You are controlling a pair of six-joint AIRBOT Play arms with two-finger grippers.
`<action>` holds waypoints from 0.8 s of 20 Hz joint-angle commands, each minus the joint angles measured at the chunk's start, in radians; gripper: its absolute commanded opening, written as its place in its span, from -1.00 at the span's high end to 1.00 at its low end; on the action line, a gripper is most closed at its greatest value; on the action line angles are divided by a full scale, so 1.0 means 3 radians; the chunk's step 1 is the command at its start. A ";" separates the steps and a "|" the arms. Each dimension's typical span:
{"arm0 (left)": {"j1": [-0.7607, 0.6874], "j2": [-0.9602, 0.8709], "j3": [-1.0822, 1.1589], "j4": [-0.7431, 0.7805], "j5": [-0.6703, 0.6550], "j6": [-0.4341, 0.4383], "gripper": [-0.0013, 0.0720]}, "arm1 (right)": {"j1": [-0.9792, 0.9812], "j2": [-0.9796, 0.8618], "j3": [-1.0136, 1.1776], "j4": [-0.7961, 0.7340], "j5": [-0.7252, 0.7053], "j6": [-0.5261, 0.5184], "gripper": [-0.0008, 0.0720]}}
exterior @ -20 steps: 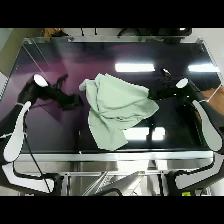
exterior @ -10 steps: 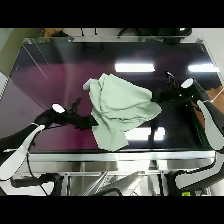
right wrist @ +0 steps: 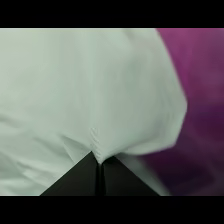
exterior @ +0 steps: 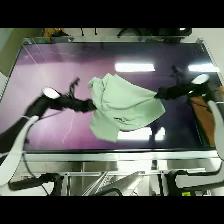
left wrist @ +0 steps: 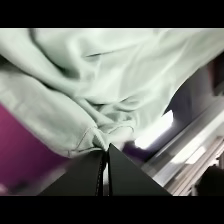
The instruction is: Fold the shirts.
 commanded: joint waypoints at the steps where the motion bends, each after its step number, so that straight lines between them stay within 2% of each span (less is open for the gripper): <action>1: 0.0365 0.0833 0.0678 -0.0013 -0.0395 -0.0149 0.94 | -0.0346 0.0697 0.0140 0.0858 0.0164 -0.0385 0.93; 3: 0.0580 0.1419 0.1100 -0.0006 -0.0341 -0.0164 0.95 | -0.0535 0.1183 0.0309 0.1392 0.0163 -0.0626 0.93; 5: 0.0814 0.1981 0.1401 -0.0005 -0.0088 -0.0163 0.95 | -0.0614 0.1623 0.0506 0.1734 0.0070 -0.0829 0.93; 9: 0.1474 0.2725 0.1923 0.0342 0.0131 -0.0170 0.95 | -0.0624 0.2271 0.0945 0.1637 -0.0487 -0.1040 0.93; 11: 0.1906 0.2879 0.2057 0.0575 0.0114 -0.0196 0.94 | -0.0624 0.2364 0.1110 0.1518 -0.0619 -0.1039 0.93; 13: 0.2309 0.2880 0.2066 0.0563 0.0020 -0.0193 0.94 | -0.0624 0.2314 0.1134 0.1511 -0.0621 -0.1036 0.93; 15: 0.2472 0.2698 0.2010 0.0331 -0.0081 -0.0182 0.94 | -0.0624 0.2078 0.1133 0.1523 -0.0443 -0.1006 0.93; 16: 0.2471 0.2561 0.1897 0.0045 -0.0060 -0.0051 0.94 | -0.0624 0.1918 0.1128 0.1539 -0.0338 -0.0973 0.93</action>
